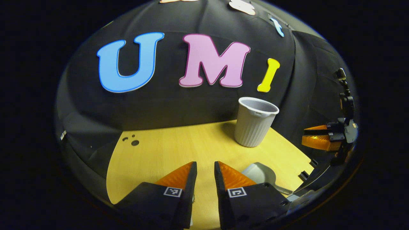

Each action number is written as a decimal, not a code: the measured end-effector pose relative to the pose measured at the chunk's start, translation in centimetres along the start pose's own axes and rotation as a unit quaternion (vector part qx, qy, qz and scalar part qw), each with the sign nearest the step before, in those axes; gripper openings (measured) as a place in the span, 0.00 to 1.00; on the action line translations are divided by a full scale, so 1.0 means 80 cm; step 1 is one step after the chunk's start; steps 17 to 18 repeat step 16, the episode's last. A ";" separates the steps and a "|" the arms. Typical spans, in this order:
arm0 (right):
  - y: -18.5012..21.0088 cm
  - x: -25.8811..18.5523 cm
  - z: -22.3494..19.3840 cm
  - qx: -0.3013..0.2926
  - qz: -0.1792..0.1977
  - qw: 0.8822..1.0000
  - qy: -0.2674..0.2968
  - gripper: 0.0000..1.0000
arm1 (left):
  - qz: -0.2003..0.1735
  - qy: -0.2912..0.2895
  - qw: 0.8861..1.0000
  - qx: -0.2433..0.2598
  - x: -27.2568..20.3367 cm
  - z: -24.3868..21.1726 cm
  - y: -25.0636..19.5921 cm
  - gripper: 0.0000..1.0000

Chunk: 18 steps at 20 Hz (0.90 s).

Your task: Pick up the small broom and dustpan from the desktop, sweep the trash into the dustpan with the broom, and then empty the trash into the garbage bin.

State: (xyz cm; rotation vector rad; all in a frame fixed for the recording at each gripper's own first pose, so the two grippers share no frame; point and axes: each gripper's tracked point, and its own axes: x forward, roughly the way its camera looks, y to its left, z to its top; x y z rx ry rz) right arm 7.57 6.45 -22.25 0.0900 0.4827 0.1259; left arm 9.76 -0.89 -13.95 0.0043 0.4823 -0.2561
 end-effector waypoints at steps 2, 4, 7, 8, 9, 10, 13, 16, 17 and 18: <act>0.004 -0.010 0.022 -0.001 0.000 1.000 -0.023 0.42 | -0.002 -0.033 0.999 0.005 -0.009 0.021 -0.008 0.37; 0.000 -0.027 0.028 -0.001 -0.007 0.999 -0.042 0.42 | 0.002 -0.059 0.998 0.003 -0.020 0.035 -0.012 0.37; 0.007 -0.026 0.032 -0.005 -0.018 0.998 -0.058 0.39 | -0.002 -0.062 0.998 -0.005 -0.025 0.032 -0.025 0.37; 0.010 -0.025 0.032 -0.002 -0.015 0.998 -0.058 0.38 | -0.006 -0.060 0.998 -0.006 -0.024 0.031 -0.029 0.37; 0.014 -0.024 0.033 0.001 -0.013 0.998 -0.057 0.39 | -0.008 -0.059 0.998 -0.005 -0.023 0.030 -0.030 0.37; 0.018 -0.023 0.034 0.004 -0.011 0.998 -0.057 0.38 | -0.006 -0.059 0.998 -0.002 -0.024 0.031 -0.028 0.37; 0.021 -0.025 0.036 0.009 -0.012 0.998 -0.056 0.39 | -0.002 -0.063 0.998 0.014 -0.026 0.036 -0.022 0.37; 0.028 -0.033 0.040 0.012 -0.019 0.998 -0.059 0.41 | -0.004 -0.068 0.997 0.026 -0.034 0.037 -0.015 0.37; 0.028 -0.033 0.040 0.012 -0.019 0.998 -0.059 0.41 | -0.004 -0.068 0.997 0.026 -0.034 0.037 -0.015 0.37; 0.028 -0.033 0.040 0.012 -0.019 0.998 -0.059 0.41 | -0.004 -0.068 0.997 0.026 -0.034 0.037 -0.015 0.37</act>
